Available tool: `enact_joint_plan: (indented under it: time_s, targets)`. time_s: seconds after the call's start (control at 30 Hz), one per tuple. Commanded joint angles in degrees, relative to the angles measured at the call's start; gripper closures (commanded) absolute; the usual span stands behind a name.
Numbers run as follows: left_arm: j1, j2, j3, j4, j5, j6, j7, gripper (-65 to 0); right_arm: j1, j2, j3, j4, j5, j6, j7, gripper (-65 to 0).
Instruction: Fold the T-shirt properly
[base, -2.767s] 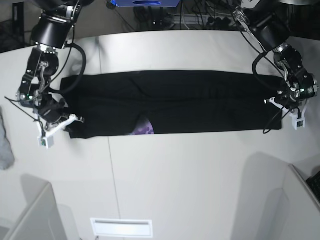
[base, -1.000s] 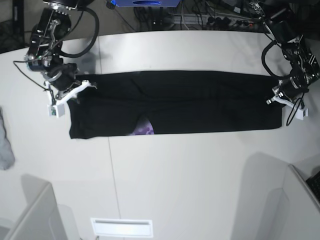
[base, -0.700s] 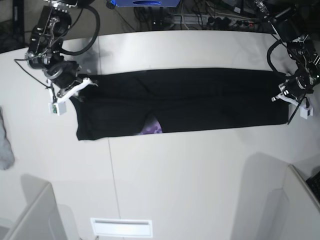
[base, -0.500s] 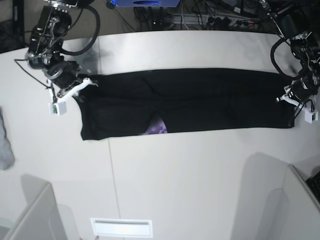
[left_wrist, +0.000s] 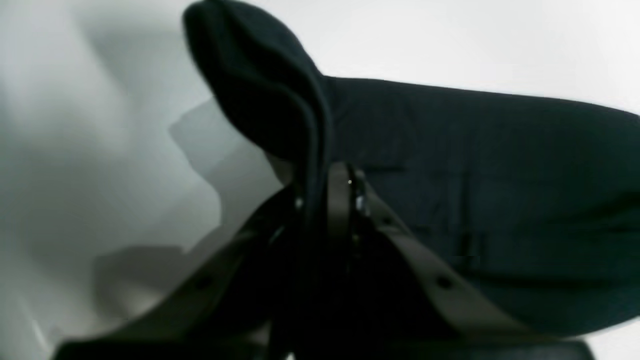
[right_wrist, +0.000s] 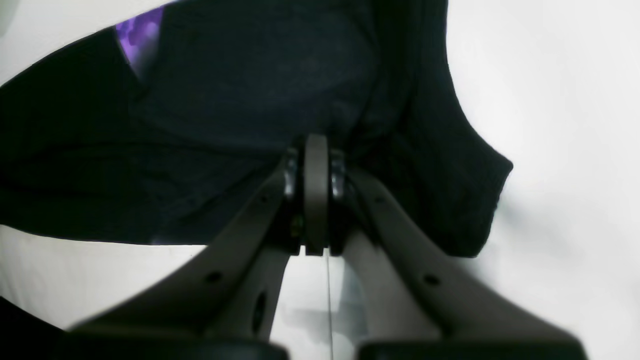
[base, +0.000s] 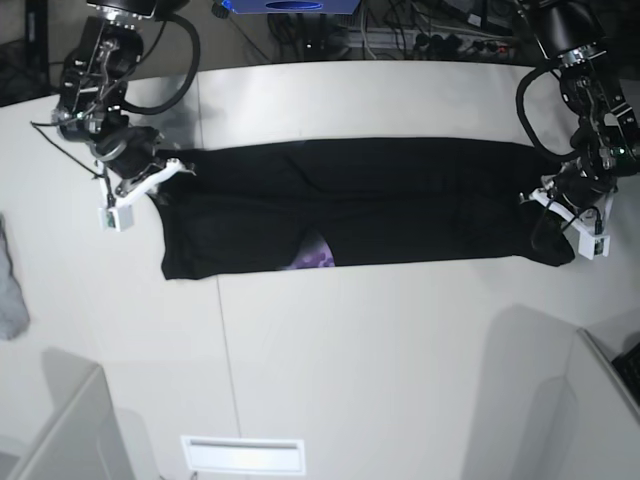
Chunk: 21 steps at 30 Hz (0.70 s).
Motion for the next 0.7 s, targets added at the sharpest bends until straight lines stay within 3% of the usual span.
enact_joint_plan:
  time_s: [0.0, 0.23, 0.37, 0.67]
  targets:
    - [-0.9, -0.4, 0.9, 2.0, -0.9, -0.3, -0.5, 0.0, 0.5, 0.4, 0.2, 0.3, 1.0, 0.2, 1.1, 0.0]
    - [-0.9, 4.4, 7.7, 4.5, -0.9, 0.2, -0.1, 0.0, 0.5, 0.4, 0.2, -0.4, 1.0, 0.2, 1.2, 0.0]
    - [-0.9, 6.7, 11.7, 4.5, -1.3, 3.5, -0.1, 0.0, 0.6, 0.4, 0.2, -0.5, 1.0, 0.2, 1.2, 0.0]
    - [-2.0, 12.2, 16.8, 4.4, -1.0, 5.1, -0.1, 0.0, 0.6, 0.5, 0.2, -0.5, 0.9, 0.2, 1.2, 0.0]
